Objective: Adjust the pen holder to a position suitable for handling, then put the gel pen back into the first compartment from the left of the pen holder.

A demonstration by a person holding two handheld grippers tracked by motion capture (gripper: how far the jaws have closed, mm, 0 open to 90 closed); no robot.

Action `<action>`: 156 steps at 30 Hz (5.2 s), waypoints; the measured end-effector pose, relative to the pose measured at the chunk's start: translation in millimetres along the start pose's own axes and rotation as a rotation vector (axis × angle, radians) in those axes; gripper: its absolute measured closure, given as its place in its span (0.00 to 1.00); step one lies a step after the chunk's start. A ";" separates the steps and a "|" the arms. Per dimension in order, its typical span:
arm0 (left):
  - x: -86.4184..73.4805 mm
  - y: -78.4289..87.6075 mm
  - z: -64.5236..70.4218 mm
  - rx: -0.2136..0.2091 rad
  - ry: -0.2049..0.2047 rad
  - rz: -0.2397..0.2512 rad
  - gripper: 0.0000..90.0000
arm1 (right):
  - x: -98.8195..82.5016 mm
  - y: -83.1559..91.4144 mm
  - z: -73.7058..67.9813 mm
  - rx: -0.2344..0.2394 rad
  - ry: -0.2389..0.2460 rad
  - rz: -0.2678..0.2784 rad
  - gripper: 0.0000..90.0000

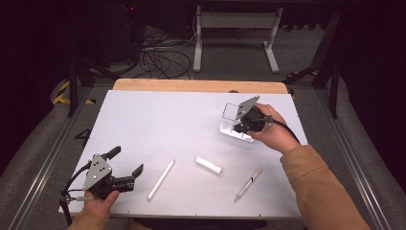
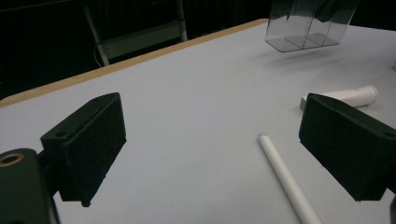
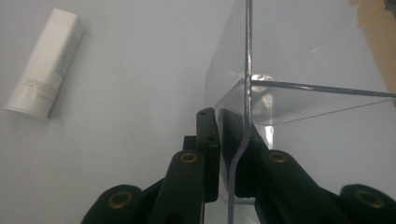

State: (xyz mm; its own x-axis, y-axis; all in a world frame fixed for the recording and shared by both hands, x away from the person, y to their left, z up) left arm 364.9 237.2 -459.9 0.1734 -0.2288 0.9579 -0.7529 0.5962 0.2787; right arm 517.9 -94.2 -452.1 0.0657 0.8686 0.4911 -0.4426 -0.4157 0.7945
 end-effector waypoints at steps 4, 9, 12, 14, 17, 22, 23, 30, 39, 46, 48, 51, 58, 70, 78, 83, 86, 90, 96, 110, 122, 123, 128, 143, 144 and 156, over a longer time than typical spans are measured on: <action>-0.1 0.2 -0.1 -0.001 0.001 0.000 0.09 | 17.4 -1.1 -5.8 0.015 0.022 0.016 0.93; -0.2 0.3 0.0 -0.001 0.000 0.000 0.09 | 34.2 -6.3 -13.1 0.037 0.045 0.035 0.93; -0.2 0.4 -0.1 -0.001 -0.001 0.000 0.09 | 41.7 -10.7 -17.0 0.046 0.067 0.035 0.93; -0.2 0.4 0.1 -0.003 -0.002 0.000 0.09 | 46.6 -13.7 -20.7 0.056 0.077 0.039 0.93; -0.3 0.5 0.0 -0.002 -0.001 0.000 0.09 | 52.9 -18.2 -25.3 0.066 0.089 0.044 0.93; -0.1 0.5 0.6 -0.005 -0.002 0.001 0.09 | 61.9 -26.9 -30.1 0.079 0.112 0.042 0.93; -0.2 0.6 0.6 -0.005 -0.001 0.001 0.09 | 64.2 -28.6 -31.5 0.082 0.110 0.048 0.93; -0.7 0.7 0.7 -0.007 -0.002 -0.001 0.09 | 74.1 -39.2 -40.7 0.114 0.149 0.043 0.93; -0.8 0.9 0.9 -0.009 -0.001 -0.001 0.09 | 82.8 -50.2 -51.7 0.148 0.191 0.038 0.93; -1.0 0.8 1.1 -0.009 -0.001 -0.001 0.09 | 87.5 -55.5 -55.3 0.155 0.202 0.037 0.93; -1.1 0.7 1.1 -0.009 -0.001 -0.001 0.09 | 88.8 -56.3 -56.4 0.159 0.202 0.036 0.93; -1.3 0.5 1.3 -0.010 -0.002 -0.003 0.09 | 90.3 -57.4 -57.6 0.160 0.205 0.035 0.93; -1.4 0.4 1.5 -0.010 -0.001 -0.003 0.09 | 91.9 -60.3 -57.4 0.158 0.202 0.032 0.93; -1.3 0.4 1.6 -0.011 -0.001 -0.002 0.09 | 90.9 -64.1 -55.3 0.149 0.188 0.018 0.92; -1.3 0.3 1.6 -0.011 -0.002 -0.002 0.09 | 91.0 -64.3 -54.9 0.147 0.182 0.020 0.92; -1.4 0.4 1.7 -0.011 -0.001 -0.003 0.09 | 91.1 -64.4 -54.3 0.142 0.166 0.012 0.92; -1.3 0.3 1.7 -0.011 -0.003 -0.002 0.09 | 91.5 -64.5 -54.2 0.140 0.159 0.013 0.92; -1.4 0.3 1.7 -0.012 -0.003 -0.003 0.09 | 92.3 -65.0 -54.2 0.136 0.146 0.013 0.92; -1.6 0.0 1.7 -0.012 -0.005 -0.004 0.09 | 92.5 -64.9 -54.7 0.134 0.122 0.007 0.92; -1.6 0.1 1.5 -0.013 -0.005 -0.004 0.09 | 95.7 -63.2 -52.8 0.130 0.109 0.035 0.86; -0.8 -1.1 1.2 -0.013 -0.004 -0.002 0.09 | 103.1 -27.3 -41.2 0.077 -0.004 0.174 0.56; -0.8 -1.1 1.3 -0.013 -0.002 -0.005 0.09 | 103.9 -23.1 -39.8 0.071 -0.009 0.188 0.54; 0.2 -2.6 1.6 -0.015 -0.001 0.000 0.09 | 108.3 -2.0 -38.5 0.055 -0.040 0.255 0.53; 0.7 -3.6 1.6 -0.016 -0.004 0.002 0.09 | 100.3 23.4 -37.8 0.024 -0.073 0.308 0.49; 1.0 -3.4 1.4 -0.015 -0.005 0.003 0.09 | 99.7 25.5 -38.4 0.020 -0.078 0.313 0.49; 1.3 -3.8 2.2 -0.014 -0.004 0.002 0.09 | 82.1 47.3 -42.6 0.008 -0.111 0.349 0.47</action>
State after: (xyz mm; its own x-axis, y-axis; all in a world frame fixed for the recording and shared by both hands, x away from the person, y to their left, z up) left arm 366.6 232.9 -459.8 0.1692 -0.2303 0.9583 -0.7442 0.6077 0.2774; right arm 464.3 -31.0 -389.4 0.0087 0.6398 0.7685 -0.4487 -0.6843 0.5748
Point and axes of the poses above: each handheld gripper's, and its own axes: y roughly backward along the jaws, x roughly out of its top, z roughly to its right, the point moved 10 cm from there along -y, roughly forward along the jaws, and after that the axes turned 7 degrees about -x, right-handed, at the moved point
